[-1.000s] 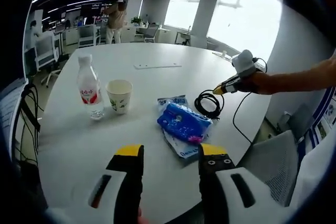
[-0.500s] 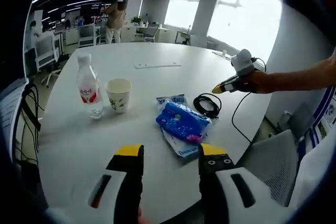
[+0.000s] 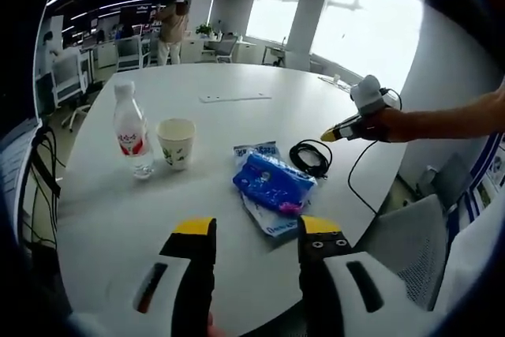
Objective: Arrange the tabletop items into an orderly group along one side of the table until the central work area is clear of visible clutter.
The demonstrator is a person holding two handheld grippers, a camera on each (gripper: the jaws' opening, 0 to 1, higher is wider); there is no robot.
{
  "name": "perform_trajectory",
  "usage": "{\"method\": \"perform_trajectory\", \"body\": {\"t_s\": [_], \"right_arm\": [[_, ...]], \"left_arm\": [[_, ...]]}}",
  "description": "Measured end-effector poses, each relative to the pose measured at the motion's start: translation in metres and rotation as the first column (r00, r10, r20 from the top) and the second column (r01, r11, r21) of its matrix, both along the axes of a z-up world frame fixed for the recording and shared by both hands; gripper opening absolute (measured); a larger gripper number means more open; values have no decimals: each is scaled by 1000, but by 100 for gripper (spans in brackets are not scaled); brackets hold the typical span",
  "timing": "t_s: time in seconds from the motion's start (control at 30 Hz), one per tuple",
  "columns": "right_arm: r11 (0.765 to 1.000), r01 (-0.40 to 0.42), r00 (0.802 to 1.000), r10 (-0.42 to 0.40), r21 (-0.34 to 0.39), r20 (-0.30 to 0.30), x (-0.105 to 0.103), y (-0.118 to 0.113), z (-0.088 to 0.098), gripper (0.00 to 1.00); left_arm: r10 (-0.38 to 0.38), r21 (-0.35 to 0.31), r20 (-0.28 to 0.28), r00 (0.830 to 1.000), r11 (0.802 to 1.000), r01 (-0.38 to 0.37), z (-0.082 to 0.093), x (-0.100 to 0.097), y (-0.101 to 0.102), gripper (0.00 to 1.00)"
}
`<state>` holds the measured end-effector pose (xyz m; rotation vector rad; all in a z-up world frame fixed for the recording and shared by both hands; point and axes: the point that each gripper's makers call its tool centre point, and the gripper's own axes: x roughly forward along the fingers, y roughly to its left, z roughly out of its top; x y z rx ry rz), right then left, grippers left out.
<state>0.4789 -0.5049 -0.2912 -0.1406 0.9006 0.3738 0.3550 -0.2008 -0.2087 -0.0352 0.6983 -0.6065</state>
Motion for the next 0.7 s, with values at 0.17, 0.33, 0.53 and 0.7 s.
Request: {"method": "perform_trajectory", "body": {"t_s": [0.17,0.33,0.53,0.7], "right_arm": [[999,35,999,-35,15,-2,-7,-4,-4,0],[996,85,996,-84,42,-11,-20,-9,-9,0],[989,127,992,-126,75,-19,-33,-15,-12,0],[982,163,987,-160,92,-32,-43,-22,-14,0]], "left_arm": [[-3,1,-4,1000,1000,3,-2,-1,-1,40],[-2,-3,-2,1000,1000,2,-1,-2,-2,40],[-9,0,-8,1000,1000,9,-4,-4,-5,40],[-19,-1,-11,1000,1000,19,-4,-6,-10,40]]}}
